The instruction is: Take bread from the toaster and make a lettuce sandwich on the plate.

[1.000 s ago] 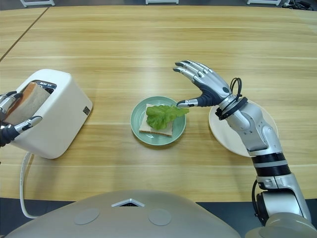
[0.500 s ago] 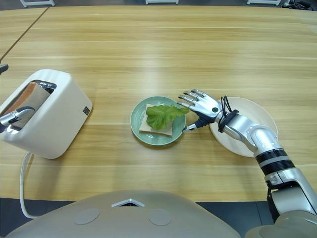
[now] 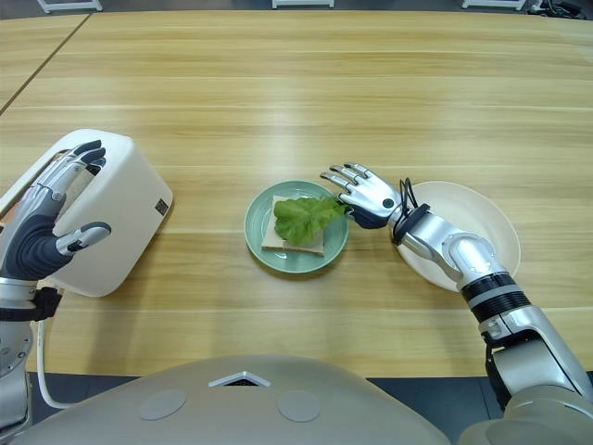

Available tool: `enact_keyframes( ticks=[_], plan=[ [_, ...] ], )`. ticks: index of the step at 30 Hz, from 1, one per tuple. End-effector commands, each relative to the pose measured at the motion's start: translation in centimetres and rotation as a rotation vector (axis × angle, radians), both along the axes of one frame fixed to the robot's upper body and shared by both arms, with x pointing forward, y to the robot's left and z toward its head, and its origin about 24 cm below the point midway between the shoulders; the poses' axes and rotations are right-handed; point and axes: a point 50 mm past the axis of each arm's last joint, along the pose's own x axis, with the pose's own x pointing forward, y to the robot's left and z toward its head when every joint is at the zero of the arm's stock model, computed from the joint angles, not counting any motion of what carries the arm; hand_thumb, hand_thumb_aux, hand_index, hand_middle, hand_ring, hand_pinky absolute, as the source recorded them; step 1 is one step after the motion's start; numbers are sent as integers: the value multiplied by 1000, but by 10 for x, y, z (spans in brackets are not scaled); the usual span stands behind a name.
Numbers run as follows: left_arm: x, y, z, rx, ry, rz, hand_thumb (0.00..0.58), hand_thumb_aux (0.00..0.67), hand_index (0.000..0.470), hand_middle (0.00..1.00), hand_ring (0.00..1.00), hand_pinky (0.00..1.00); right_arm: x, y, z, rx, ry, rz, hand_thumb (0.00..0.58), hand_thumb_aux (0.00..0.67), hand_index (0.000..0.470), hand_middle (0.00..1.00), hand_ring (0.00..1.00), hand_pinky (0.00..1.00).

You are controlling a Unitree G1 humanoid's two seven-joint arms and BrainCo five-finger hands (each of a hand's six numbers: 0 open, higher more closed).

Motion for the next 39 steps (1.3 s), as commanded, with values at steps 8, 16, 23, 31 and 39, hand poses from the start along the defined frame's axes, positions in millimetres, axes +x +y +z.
enact_keyframes(
  ticks=[8,16,23,31,39],
  plan=[
    [5,-18,-26,-106,108,-99,0,0,0,0,0,0,-3,14,10,160,14,22,580,670,470,0,0,0],
    [8,-21,-38,-128,148,-116,0,0,0,0,0,0,-1,22,21,329,72,-5,580,670,470,0,0,0],
    [9,-24,-44,-127,166,-123,0,0,0,0,0,0,4,34,29,400,122,-5,580,670,470,0,0,0],
    [9,-26,-46,-125,175,-128,0,0,0,0,0,0,5,30,11,317,177,-26,580,670,470,0,0,0],
    [8,-27,-48,-117,183,-130,0,0,0,0,0,0,3,28,-1,135,144,2,580,670,470,0,0,0]
  ],
)
